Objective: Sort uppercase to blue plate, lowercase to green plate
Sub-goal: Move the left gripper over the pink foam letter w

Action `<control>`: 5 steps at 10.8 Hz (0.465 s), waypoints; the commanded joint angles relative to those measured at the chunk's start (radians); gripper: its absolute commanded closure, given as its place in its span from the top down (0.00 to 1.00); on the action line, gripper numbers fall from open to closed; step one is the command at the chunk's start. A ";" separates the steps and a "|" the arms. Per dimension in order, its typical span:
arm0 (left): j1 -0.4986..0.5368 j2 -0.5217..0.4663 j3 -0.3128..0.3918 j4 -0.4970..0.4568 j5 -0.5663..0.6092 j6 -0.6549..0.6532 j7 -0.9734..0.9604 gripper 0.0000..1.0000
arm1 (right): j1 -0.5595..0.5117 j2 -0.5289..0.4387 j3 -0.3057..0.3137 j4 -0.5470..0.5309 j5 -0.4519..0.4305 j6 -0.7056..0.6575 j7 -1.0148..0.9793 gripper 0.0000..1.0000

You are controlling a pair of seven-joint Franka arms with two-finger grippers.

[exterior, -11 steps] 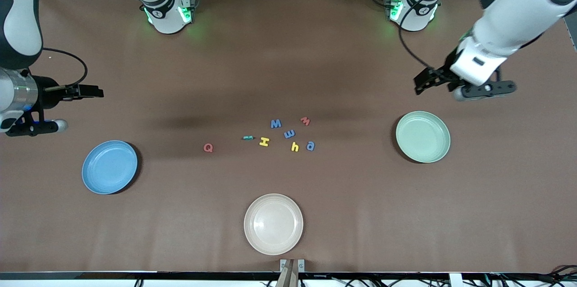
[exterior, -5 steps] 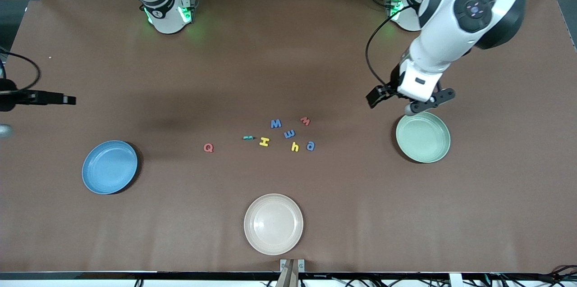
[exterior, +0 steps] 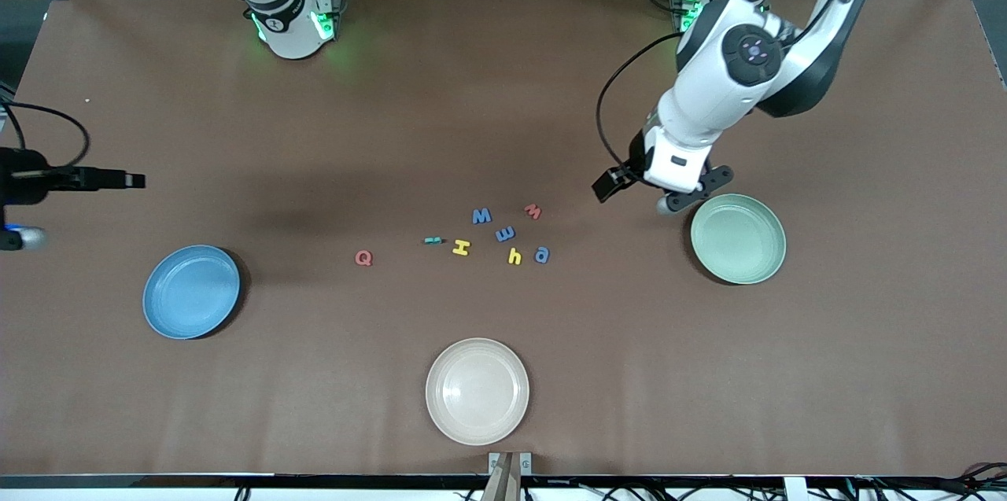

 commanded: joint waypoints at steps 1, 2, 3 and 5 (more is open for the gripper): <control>-0.061 0.077 -0.003 0.004 0.105 0.070 -0.192 1.00 | 0.056 0.035 0.003 0.029 -0.092 0.009 0.056 1.00; -0.090 0.115 -0.003 0.013 0.184 0.084 -0.296 1.00 | 0.086 0.056 0.003 0.029 -0.120 0.021 0.142 1.00; -0.119 0.155 -0.003 0.036 0.244 0.089 -0.372 1.00 | 0.108 0.075 0.003 0.028 -0.119 0.056 0.220 1.00; -0.157 0.232 -0.001 0.090 0.292 0.089 -0.431 1.00 | 0.137 0.108 0.003 0.023 -0.109 0.110 0.268 1.00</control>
